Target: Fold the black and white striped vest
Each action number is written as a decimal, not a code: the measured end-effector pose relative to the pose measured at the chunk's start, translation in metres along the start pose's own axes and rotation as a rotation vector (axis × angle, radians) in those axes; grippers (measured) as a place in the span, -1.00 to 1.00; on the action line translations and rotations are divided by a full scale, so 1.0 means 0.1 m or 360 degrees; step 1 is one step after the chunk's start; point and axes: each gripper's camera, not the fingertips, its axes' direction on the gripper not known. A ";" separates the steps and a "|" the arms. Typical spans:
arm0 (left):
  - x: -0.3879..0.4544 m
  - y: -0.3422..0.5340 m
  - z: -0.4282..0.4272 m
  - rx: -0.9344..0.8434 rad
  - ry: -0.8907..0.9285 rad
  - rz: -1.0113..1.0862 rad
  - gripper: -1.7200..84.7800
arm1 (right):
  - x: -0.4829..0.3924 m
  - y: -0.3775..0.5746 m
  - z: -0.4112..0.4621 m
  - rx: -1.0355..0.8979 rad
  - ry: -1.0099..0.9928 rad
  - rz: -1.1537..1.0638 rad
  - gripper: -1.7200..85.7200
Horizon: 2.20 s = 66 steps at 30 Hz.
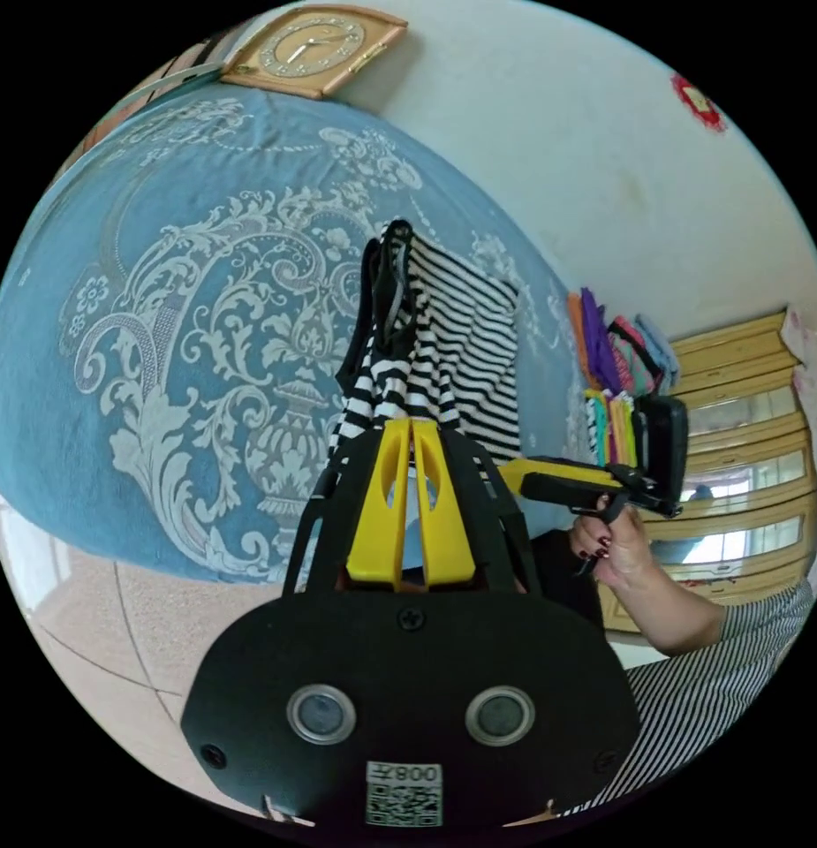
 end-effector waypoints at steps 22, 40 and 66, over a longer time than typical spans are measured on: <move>1.22 0.75 0.69 0.0042 0.0255 0.0367 -0.89 | 1.40 0.87 0.30 0.0079 -0.0359 0.0267 -0.94; 2.61 1.01 1.91 -0.0379 -0.0257 0.1138 -0.92 | 2.77 1.10 0.75 0.0227 -0.0744 0.0669 -0.80; 0.50 0.99 0.86 -0.0177 0.0384 0.0410 -0.89 | 3.41 0.87 1.20 0.0314 -0.1025 0.0627 -0.92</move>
